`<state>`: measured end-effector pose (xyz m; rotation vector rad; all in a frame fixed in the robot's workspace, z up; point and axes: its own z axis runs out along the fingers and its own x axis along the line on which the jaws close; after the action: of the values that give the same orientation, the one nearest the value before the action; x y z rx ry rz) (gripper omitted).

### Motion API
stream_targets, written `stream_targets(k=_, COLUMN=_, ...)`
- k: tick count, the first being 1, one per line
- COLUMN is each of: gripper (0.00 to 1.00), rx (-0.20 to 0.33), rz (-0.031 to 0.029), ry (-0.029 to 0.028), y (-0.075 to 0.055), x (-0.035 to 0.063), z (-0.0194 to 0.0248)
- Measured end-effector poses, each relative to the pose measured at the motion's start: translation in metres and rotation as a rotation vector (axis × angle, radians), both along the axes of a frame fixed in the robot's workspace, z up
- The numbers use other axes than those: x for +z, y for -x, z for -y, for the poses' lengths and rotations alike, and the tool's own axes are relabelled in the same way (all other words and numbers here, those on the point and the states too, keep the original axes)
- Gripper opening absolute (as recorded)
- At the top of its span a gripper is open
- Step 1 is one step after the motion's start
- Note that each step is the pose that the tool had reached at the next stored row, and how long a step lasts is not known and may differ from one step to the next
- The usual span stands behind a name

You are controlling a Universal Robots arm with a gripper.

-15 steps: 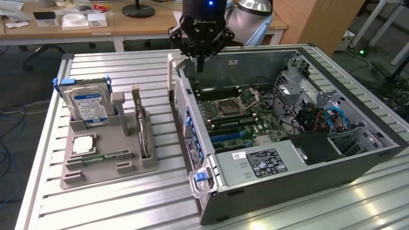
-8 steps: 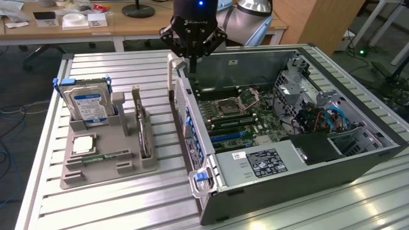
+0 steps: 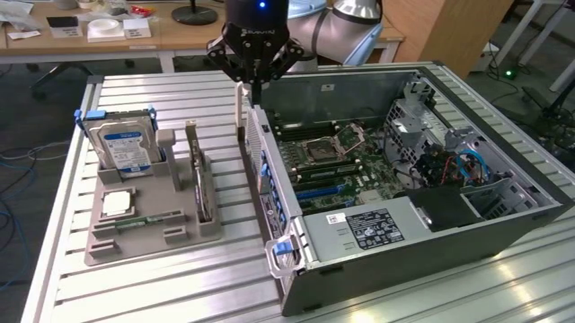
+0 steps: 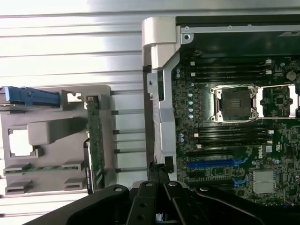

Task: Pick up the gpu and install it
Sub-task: 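Reach for the gpu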

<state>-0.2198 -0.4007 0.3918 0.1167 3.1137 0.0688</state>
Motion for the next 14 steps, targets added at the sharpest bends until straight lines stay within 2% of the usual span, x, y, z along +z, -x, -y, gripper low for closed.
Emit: stream_targets(k=14, gripper=0.1, rx=0.0, rz=0.0001, ry=0.0, y=0.04, x=-0.0005, z=0.0022)
